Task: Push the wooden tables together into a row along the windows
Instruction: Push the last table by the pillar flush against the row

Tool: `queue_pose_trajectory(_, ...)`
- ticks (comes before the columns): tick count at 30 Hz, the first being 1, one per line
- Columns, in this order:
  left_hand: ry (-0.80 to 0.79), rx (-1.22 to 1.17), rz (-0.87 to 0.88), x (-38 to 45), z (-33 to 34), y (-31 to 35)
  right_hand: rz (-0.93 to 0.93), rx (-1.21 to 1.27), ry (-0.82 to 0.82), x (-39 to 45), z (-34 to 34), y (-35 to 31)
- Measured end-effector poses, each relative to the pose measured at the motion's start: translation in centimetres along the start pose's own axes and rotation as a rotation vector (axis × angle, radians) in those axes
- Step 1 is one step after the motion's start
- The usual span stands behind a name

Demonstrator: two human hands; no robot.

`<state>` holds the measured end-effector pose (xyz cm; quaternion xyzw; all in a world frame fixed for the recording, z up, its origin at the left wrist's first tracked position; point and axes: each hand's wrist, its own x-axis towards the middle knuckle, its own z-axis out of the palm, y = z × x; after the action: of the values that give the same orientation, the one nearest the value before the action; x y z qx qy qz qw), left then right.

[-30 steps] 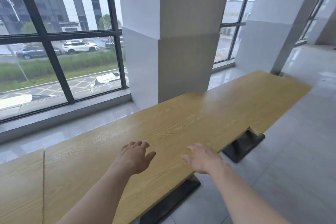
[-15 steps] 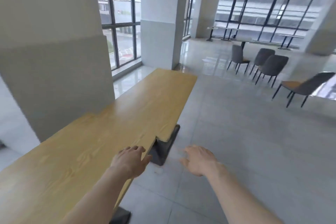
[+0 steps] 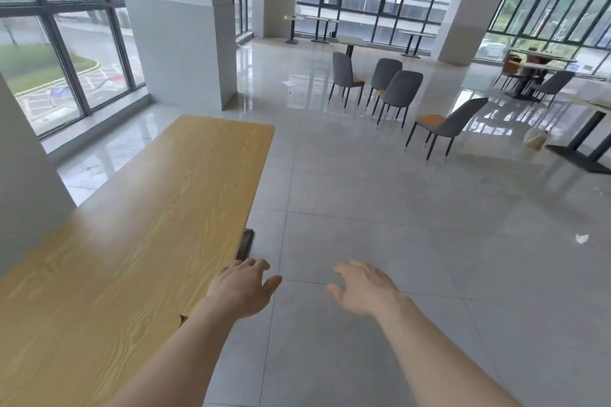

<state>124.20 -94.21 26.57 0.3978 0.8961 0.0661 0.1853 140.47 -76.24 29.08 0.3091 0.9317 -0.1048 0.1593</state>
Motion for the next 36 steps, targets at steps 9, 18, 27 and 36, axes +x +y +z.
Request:
queue_pose_trajectory(9,0.000,0.058,-0.006,16.3,-3.4,4.1,-0.008,0.051,0.027,15.6,-5.1,6.8)
queue_pose_trajectory(18,0.030,-0.020,-0.121,29.9,-8.3,4.2,-0.103,0.006,-0.041,31.7,-11.5,8.9)
queue_pose_trajectory(27,0.079,-0.172,-0.380,35.7,-10.9,-6.7,-0.356,-0.102,-0.090,46.0,-13.9,-2.0)
queue_pose_trajectory(36,0.231,-0.423,-0.922,30.0,-8.8,-20.5,-0.797,-0.293,-0.204,52.6,-10.1,-22.1)
